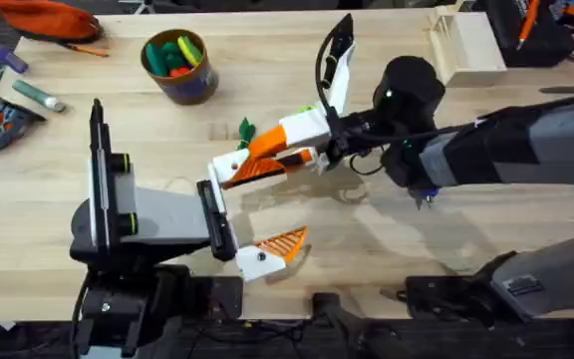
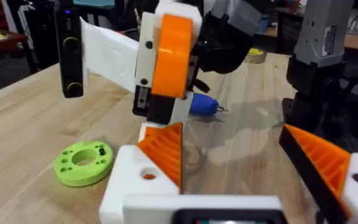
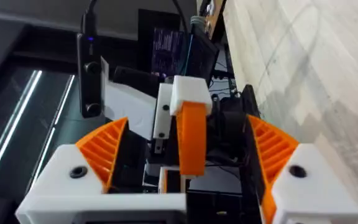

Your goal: Pick up the gripper from the table and insert it into the empty holder that is missing its gripper. Then pick up a screw, insert it into the mounting hole, and use the screwdriver to tighten it. Finally, clean up the table by picking up the vegetable and placing it into the bucket.

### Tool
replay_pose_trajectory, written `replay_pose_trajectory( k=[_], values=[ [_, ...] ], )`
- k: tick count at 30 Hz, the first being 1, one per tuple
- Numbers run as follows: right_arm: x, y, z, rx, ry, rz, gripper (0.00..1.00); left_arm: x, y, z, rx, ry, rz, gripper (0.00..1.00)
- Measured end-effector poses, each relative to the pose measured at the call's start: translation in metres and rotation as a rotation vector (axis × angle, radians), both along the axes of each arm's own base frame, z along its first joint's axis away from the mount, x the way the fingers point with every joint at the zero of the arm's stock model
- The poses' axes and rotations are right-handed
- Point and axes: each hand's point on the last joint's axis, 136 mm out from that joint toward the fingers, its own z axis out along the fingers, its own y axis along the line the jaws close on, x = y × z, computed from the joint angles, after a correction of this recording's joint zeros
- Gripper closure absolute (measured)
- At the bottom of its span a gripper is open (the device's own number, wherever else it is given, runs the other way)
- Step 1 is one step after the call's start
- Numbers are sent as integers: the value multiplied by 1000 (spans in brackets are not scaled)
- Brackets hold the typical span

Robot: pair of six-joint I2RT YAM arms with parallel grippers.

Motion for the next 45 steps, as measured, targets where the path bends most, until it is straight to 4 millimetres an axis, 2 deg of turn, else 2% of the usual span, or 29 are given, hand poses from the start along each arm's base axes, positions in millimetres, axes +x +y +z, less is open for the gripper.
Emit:
replay_pose_trajectory(
  k=[6, 10, 19, 24, 27, 31, 36, 40, 45],
  values=[
    [9, -6, -7, -27, 29, -28, 17, 0, 0, 0, 0, 0, 0, 16],
    [23, -23, -12, -76, 66, -92, 16, 0, 0, 0, 0, 0, 0, 16],
    [62, -85, 15, -134, 20, -261, 15, 0, 0, 0, 0, 0, 0, 15],
    [81, -113, 34, -205, 4, -312, 15, 0, 0, 0, 0, 1, 0, 15],
    [87, -126, 40, -324, -25, -352, 15, 0, 0, 0, 0, 1, 0, 16],
    [94, -142, 51, -527, -154, -384, 15, -1, 0, 0, 0, 1, -3, 15],
    [96, -167, 61, -884, -316, -373, 15, -1, 0, 0, -1, 1, -7, 15],
    [104, -175, 45, -1143, -392, -306, 15, -1, 0, 0, -1, 2, -8, 15],
    [117, -166, 8, -1325, -442, -207, 16, -2, -1, 0, -1, 2, -11, 15]
  ],
)
